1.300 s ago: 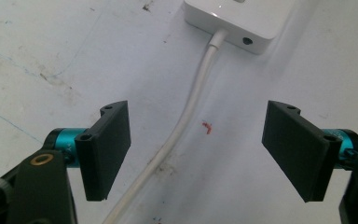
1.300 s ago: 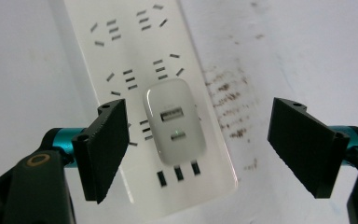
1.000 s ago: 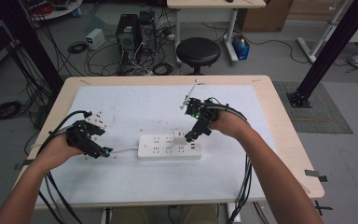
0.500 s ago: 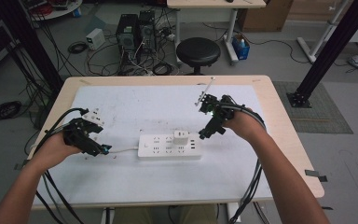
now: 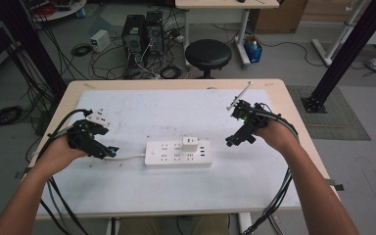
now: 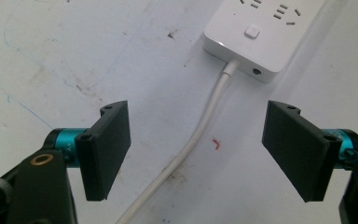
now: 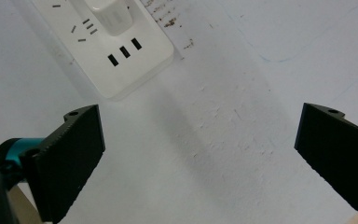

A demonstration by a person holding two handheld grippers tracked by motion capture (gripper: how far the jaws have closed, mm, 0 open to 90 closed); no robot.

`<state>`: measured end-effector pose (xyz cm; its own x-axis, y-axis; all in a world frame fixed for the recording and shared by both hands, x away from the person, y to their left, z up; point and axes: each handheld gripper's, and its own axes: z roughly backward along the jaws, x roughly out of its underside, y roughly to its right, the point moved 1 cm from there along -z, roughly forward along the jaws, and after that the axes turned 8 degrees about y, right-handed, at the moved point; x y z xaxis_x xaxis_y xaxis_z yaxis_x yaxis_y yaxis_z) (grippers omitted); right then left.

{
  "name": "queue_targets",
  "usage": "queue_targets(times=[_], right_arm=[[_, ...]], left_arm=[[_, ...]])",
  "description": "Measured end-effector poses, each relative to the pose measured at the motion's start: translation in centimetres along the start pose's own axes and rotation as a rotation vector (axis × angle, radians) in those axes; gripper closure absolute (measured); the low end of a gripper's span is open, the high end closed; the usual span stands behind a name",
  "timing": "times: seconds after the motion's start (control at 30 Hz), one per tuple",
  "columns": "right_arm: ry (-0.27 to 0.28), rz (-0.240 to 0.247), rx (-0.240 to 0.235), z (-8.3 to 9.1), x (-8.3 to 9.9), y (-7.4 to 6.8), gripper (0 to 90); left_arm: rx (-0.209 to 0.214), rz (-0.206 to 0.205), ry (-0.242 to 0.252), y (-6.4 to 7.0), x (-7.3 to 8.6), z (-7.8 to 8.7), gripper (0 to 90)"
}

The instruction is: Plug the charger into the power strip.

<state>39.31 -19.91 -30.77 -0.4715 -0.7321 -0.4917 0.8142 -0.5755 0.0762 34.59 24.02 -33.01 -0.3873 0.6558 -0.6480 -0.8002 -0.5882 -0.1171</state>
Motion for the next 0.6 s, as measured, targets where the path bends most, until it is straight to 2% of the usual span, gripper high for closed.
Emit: queue_targets(times=[0.27,0.6], right_arm=[[0.016,0.000,-0.012,0.0,0.2,0.2,0.9],[0.017,-0.028,-0.015,0.0,1.4,0.5,0.9]], left_arm=[[-0.014,0.003,0.001,-0.2,0.1,0.2,23.7],[-0.014,0.008,-0.009,-0.1,0.2,0.0,23.7]])
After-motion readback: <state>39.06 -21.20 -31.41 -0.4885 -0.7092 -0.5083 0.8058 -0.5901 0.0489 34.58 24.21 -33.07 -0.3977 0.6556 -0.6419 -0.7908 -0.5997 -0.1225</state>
